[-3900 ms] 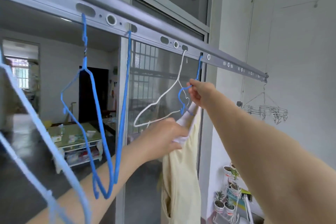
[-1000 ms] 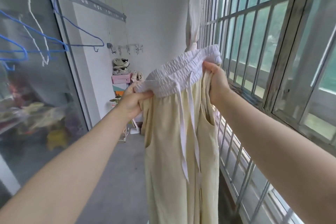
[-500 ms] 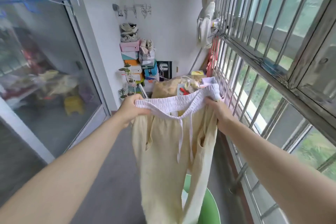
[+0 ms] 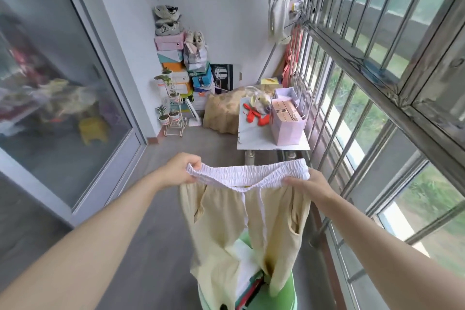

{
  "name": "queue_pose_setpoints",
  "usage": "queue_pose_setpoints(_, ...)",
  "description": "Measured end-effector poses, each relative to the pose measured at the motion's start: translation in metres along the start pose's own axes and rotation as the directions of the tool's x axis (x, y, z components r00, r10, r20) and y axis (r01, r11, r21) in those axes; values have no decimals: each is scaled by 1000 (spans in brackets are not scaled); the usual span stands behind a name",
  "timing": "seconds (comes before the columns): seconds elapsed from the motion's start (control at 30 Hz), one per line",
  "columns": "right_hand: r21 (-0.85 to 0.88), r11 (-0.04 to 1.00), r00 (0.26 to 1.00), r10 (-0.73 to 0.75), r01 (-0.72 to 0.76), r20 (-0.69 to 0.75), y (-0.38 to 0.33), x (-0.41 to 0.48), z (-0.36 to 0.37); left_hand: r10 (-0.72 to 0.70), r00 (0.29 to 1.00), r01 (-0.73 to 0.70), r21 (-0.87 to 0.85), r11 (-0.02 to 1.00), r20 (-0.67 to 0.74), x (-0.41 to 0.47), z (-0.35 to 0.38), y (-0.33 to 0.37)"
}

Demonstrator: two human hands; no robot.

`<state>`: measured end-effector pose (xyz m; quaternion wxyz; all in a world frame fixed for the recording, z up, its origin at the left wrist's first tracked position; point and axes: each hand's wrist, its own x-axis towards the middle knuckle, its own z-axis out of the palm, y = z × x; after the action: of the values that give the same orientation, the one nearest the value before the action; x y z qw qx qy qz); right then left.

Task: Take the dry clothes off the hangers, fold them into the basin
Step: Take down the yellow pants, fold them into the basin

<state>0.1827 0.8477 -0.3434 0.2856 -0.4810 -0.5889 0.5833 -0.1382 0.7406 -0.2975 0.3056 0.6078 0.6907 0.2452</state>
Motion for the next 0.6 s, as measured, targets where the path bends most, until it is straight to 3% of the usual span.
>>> queue_pose_setpoints(0.17,82,993,993,72,-80,92,13,-2,-6,-64,998,64,-28,998,-12,7,11,-4)
queue_pose_setpoints(0.37,-13,999,932,45,-44,359,17,-6,-7,-37,999,37,-17,999,-7,3,15,-20)
queue_pose_setpoints(0.5,101,994,924,10,-53,383,16,-1,-5,-158,986,142,-212,967,-60,0,12,-22)
queue_pose_setpoints(0.6,115,991,944,32,-74,327,17,6,1,-280,960,269,-305,914,7,-2,14,-29)
